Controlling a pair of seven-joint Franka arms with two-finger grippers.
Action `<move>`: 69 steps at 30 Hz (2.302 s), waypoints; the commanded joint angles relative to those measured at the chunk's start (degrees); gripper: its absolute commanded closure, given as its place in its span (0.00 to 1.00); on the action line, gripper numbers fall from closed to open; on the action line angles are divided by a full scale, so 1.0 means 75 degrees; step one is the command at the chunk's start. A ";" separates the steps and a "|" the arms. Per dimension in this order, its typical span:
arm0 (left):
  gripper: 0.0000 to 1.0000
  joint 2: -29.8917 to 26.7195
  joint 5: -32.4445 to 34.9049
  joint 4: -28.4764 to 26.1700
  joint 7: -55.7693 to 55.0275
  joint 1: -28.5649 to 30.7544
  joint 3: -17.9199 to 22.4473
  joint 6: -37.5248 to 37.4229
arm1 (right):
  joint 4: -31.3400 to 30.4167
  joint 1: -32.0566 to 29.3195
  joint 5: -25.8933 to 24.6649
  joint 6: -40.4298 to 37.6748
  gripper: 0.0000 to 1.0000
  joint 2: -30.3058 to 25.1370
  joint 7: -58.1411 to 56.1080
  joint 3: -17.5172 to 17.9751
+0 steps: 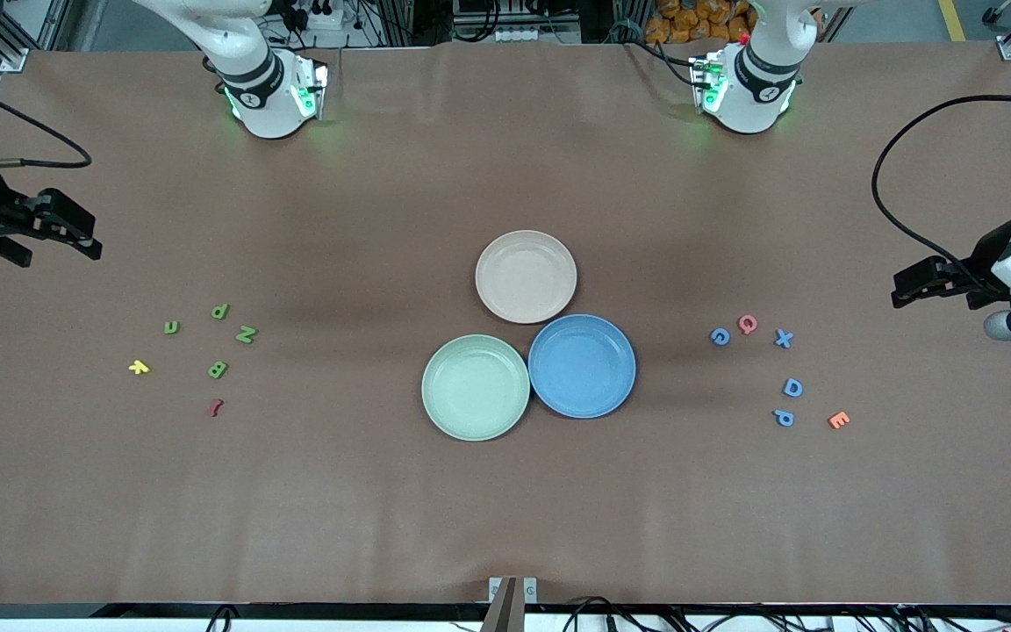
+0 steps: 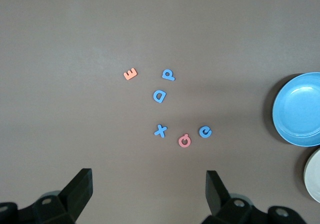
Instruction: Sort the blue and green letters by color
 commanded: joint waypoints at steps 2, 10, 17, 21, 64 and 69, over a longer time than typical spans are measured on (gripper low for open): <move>0.00 -0.0007 0.0121 0.0057 -0.0154 -0.0028 -0.0012 -0.0008 | 0.0144 0.0071 0.0031 -0.0252 0.14 -0.0008 0.0111 -0.0155; 0.00 -0.0019 0.0133 0.0069 -0.0154 -0.0040 -0.0012 0.0027 | 0.0144 0.0141 0.0043 -0.0346 0.14 -0.0031 0.0264 -0.0225; 0.00 0.0005 0.0226 0.0069 -0.0142 -0.0052 -0.0011 0.0051 | 0.0144 0.0141 0.0043 -0.0346 0.14 -0.0031 0.0264 -0.0214; 0.00 0.0063 0.0215 0.0057 -0.0154 -0.0052 -0.0012 0.0074 | 0.0109 0.0141 0.0054 -0.0370 0.14 -0.0031 0.0264 -0.0214; 0.00 0.0626 0.0110 -0.3809 -0.0107 0.0112 0.0000 0.5486 | -0.3031 0.0200 -0.0332 0.2816 0.14 0.0390 0.0861 -0.0448; 0.00 0.0778 0.0110 -0.4103 -0.0107 0.0112 0.0000 0.5734 | -0.3664 0.0200 -0.0332 0.3765 0.14 0.0671 0.1423 -0.0460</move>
